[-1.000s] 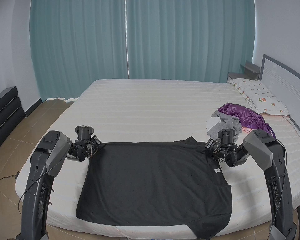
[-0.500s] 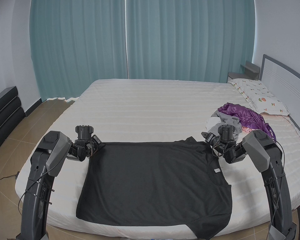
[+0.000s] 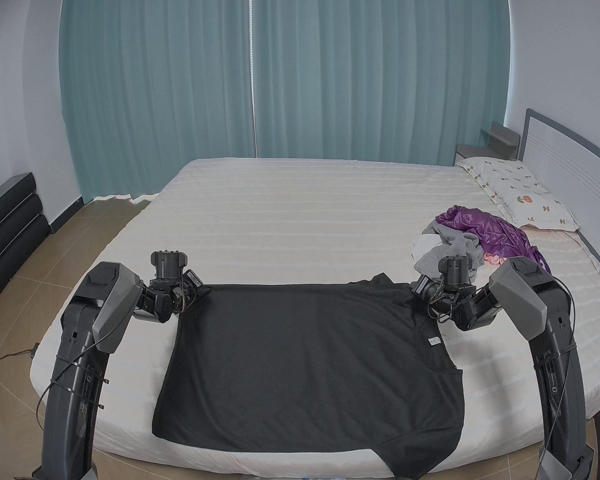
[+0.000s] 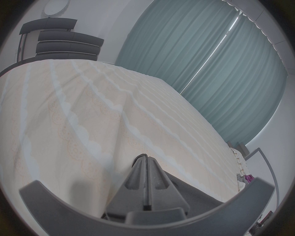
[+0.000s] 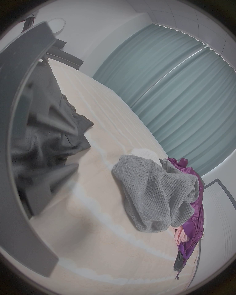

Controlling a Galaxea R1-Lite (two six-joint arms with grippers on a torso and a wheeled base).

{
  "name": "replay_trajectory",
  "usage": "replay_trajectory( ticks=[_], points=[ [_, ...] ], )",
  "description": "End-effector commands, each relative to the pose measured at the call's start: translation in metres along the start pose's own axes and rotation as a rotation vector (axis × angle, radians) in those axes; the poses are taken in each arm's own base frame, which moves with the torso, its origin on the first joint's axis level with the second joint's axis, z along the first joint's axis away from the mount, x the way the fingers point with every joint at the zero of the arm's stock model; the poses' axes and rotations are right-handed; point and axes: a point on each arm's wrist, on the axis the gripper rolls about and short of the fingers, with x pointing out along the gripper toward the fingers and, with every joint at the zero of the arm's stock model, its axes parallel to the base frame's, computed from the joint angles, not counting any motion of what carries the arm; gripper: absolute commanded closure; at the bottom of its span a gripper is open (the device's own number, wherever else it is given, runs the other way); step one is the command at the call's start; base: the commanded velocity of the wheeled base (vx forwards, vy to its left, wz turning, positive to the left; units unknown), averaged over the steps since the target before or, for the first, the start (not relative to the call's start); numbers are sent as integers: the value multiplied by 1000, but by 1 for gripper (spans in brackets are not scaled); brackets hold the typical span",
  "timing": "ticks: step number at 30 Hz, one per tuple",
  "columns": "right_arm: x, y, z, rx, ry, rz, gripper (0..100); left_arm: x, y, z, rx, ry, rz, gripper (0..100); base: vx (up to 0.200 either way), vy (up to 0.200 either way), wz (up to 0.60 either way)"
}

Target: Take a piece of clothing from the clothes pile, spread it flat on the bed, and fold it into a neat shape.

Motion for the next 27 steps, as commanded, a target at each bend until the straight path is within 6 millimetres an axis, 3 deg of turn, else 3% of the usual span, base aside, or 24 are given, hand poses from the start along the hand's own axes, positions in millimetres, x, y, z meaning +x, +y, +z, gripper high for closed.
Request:
replay_trajectory(
  ticks=[1,27],
  points=[
    [0,2,5,4,-15,9,100,1,1,-1,0,2,3,100,0,0,0],
    [35,5,26,34,-230,13,100,9,-9,14,-26,-75,-47,100,0,0,0]
  ],
)
